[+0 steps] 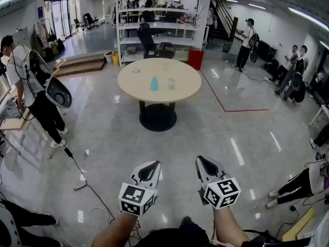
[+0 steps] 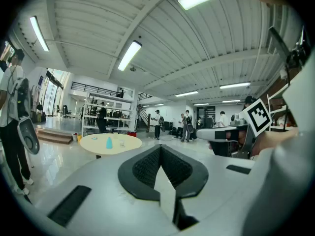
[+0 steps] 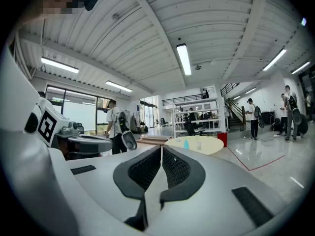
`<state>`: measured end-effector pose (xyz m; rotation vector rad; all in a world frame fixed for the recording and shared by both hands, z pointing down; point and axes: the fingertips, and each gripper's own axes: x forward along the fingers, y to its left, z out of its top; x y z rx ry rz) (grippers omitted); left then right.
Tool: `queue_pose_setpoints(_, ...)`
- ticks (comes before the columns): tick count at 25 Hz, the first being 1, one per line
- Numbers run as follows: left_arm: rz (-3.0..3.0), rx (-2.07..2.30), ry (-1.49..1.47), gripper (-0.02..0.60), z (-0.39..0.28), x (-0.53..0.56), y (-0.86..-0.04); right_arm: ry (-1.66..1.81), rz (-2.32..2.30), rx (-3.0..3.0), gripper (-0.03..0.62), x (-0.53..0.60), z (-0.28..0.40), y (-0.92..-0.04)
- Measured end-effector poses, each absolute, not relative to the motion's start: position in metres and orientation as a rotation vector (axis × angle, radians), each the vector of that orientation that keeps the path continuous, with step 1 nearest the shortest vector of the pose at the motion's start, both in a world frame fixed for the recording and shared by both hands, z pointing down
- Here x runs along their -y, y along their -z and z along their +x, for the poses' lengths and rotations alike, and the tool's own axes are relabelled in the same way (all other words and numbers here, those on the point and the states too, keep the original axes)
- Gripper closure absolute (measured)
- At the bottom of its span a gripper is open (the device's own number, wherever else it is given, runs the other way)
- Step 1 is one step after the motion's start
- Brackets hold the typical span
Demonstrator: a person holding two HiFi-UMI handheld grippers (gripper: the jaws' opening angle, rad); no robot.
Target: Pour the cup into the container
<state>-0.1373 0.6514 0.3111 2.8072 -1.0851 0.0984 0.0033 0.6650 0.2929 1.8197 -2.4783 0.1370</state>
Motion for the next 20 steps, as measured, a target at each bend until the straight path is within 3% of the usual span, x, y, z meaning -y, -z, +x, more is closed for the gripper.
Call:
queue_pose_setpoints(6, 2.809, 1.109, -0.160, 0.581, -0.123, -0.614, -0.315, -0.108, 1.820, 2.521, 0.588, -0.631, 0.015, -0.288)
queue_pose_setpoints(20, 2.769, 1.244, -0.152, 0.580, -0.008, -0.463, -0.317, -0.008, 1.704, 2.658, 0.588, -0.460, 0.131, -0.268)
